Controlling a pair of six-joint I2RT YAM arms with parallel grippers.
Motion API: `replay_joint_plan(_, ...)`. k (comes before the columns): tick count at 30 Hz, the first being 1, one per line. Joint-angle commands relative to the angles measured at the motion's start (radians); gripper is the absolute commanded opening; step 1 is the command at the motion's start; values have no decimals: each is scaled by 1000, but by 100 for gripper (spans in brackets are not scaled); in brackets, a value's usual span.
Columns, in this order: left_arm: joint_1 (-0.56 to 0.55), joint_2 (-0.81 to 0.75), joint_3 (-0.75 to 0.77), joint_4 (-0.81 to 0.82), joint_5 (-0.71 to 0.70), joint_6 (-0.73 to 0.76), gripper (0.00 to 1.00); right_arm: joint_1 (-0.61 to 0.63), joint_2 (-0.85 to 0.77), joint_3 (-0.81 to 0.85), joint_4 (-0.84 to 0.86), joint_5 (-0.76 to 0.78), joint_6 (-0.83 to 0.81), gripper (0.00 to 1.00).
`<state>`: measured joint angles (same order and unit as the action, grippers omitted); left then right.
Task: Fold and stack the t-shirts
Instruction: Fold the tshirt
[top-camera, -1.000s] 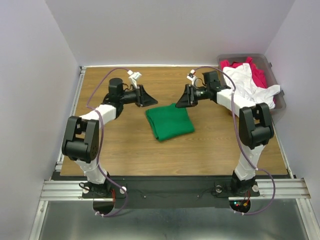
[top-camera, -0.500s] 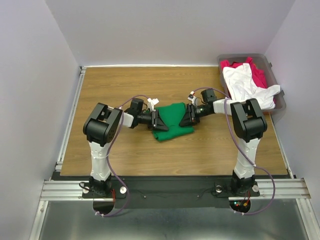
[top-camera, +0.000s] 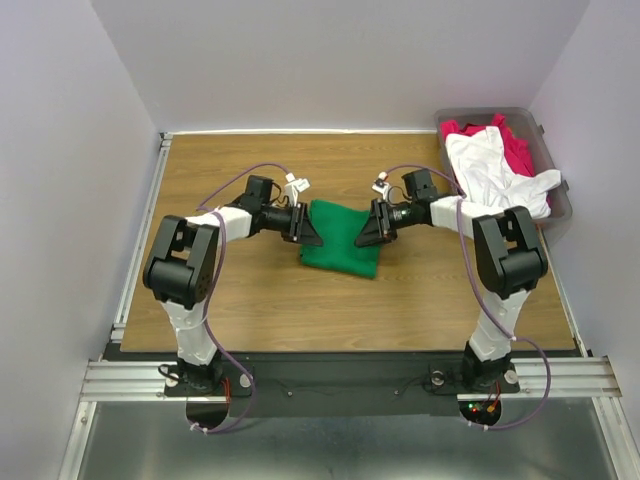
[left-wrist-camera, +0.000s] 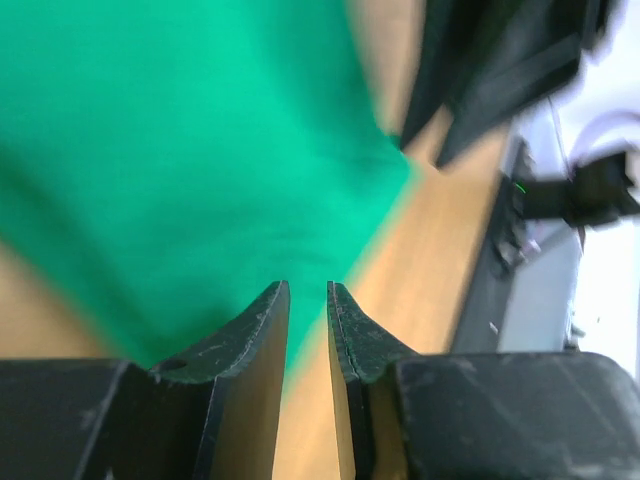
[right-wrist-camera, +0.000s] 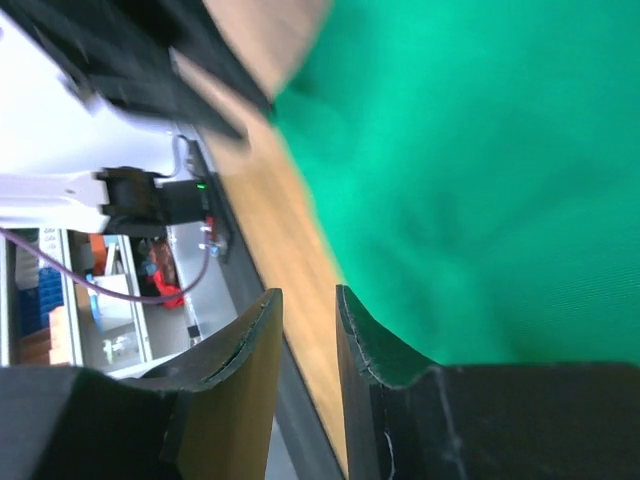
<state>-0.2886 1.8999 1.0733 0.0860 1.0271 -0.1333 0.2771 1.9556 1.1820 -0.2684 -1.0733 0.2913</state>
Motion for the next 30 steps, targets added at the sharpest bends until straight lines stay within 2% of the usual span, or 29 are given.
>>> replay_joint_plan(1, -61, -134, -56, 9, 105, 29, 33, 49, -116, 1, 31, -47, 52, 34)
replay_joint_plan(6, -72, -79, -113, 54, 64, -3, 33, 135, -74, -64, 44, -36, 28, 36)
replay_joint_plan(10, -23, 72, -118, 51, 18, -2, 33, 128, 38, -58, 41, -24, -9, 35)
replay_joint_plan(15, 68, 156, -111, 32, -36, -11, 33, 73, 143, -65, 9, 59, -70, 28)
replay_joint_plan(18, 92, 143, -125, 18, -21, 14, 33, 28, 143, -53, -46, 58, -125, 28)
replay_joint_plan(24, 89, -5, -153, -17, 108, 87, 27, 28, 22, 36, -228, -145, -282, 29)
replay_joint_plan(27, 89, -65, -69, -45, 139, 110, 27, 27, -30, 120, -235, -119, -317, 31)
replay_joint_plan(30, 72, -68, 49, -23, 82, 81, 31, 27, 11, 227, -232, -70, -313, 32)
